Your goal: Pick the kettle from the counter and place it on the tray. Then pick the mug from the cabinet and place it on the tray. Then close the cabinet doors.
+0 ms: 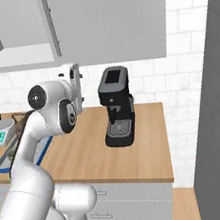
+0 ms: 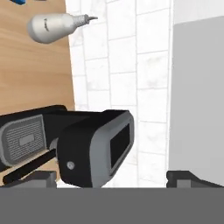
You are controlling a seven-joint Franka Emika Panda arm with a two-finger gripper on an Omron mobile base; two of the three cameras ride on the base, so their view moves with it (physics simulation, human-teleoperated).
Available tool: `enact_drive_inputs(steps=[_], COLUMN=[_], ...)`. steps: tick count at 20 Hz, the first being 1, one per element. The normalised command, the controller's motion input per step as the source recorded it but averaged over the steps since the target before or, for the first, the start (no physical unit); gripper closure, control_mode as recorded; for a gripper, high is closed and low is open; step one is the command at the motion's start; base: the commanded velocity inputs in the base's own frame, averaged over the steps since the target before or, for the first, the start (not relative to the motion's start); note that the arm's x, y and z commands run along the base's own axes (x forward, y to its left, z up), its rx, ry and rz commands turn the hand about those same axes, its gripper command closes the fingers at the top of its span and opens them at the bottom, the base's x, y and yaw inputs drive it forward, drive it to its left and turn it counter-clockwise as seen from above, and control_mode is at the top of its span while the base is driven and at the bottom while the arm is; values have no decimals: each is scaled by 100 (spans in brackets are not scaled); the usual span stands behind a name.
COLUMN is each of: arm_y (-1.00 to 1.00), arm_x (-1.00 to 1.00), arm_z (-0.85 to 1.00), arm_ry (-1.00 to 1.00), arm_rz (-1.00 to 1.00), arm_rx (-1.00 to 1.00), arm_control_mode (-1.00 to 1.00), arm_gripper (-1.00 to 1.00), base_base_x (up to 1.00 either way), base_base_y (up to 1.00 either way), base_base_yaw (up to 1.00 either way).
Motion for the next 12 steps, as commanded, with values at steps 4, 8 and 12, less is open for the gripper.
enact_drive_inputs(steps=[4, 8, 12], arm_y=[34, 53, 60], arm_x=[-96, -79, -71], arm_z=[0, 1, 15], arm_ry=[0, -2, -1], arm_rz=[-8, -19, -25], arm_rx=[-17, -26, -33], arm_control_mode=[-100, -100, -100], arm_gripper=[-100, -100, -100], base_base_x=[0, 0, 0], base_base_y=[0, 0, 0], base_base_yaw=[0, 0, 0])
